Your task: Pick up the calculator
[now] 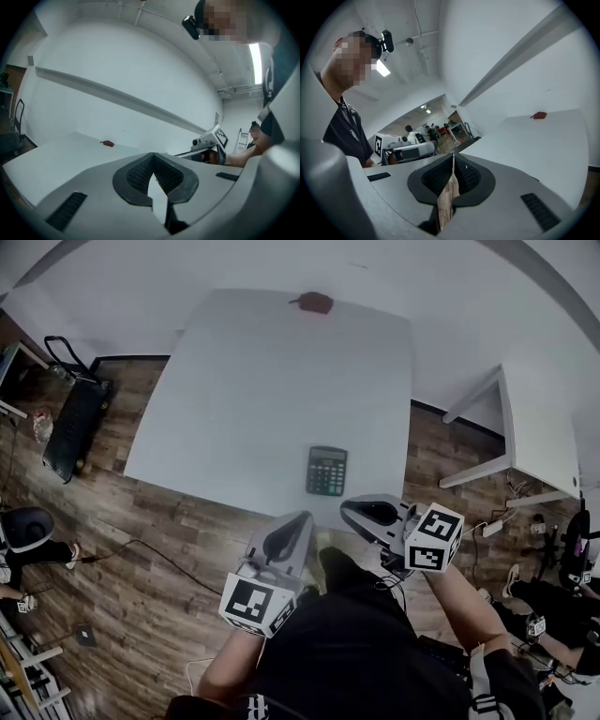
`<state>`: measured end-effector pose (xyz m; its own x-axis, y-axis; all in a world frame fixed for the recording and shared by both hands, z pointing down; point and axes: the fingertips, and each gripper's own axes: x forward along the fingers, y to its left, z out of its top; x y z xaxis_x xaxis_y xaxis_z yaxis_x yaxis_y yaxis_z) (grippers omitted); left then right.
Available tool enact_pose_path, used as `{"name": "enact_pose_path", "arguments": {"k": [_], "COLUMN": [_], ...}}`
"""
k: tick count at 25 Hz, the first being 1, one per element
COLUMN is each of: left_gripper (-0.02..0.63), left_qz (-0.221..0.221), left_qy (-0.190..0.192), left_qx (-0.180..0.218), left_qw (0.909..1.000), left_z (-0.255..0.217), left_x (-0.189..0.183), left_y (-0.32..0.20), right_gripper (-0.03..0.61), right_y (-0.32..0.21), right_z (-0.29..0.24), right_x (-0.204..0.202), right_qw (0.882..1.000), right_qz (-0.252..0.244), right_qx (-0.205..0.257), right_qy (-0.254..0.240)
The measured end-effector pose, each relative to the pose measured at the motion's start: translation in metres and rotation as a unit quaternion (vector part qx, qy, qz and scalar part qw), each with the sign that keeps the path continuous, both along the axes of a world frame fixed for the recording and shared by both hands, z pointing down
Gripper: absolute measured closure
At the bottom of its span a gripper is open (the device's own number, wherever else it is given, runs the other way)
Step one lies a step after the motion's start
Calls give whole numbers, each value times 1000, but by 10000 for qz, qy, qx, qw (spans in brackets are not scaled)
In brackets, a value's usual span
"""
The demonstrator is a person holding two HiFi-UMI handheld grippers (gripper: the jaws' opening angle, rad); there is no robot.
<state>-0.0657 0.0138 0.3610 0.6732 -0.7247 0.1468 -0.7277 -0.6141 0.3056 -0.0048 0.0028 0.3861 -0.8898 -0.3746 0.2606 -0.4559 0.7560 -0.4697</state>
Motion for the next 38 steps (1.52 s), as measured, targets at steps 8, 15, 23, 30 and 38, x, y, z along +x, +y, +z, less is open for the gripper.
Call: {"name": "enact_pose_path", "arguments": {"k": [8, 15, 23, 30, 38], "left_gripper": [606, 607, 606, 606, 606], "left_qz": [-114, -283, -631, -850, -1098], "left_qy": [-286, -458, -615, -553, -433], "left_qx": [-15, -378, -891, -1018, -908], "left_qw": [9995, 9978, 9921, 9896, 9888], "left_z": [14, 32, 55, 62, 60], "left_x": [-5, -3, -11, -10, -16], "left_y": [-45, -75, -93, -102, -111], "right_gripper": [565, 563, 495, 494, 494], "right_y": [-61, -118, -147, -152, -145], "right_z": [58, 158, 262, 304, 323], "right_x": [0, 22, 42, 50, 37], "right_qw": [9932, 9643, 8990, 8530, 8240], "right_qz": [-1044, -1980, -3004, -3707, -4207], "right_qx": [-239, -712, -1204, -1756, -2005], "right_qy": [453, 1607, 2951, 3226, 3222]}}
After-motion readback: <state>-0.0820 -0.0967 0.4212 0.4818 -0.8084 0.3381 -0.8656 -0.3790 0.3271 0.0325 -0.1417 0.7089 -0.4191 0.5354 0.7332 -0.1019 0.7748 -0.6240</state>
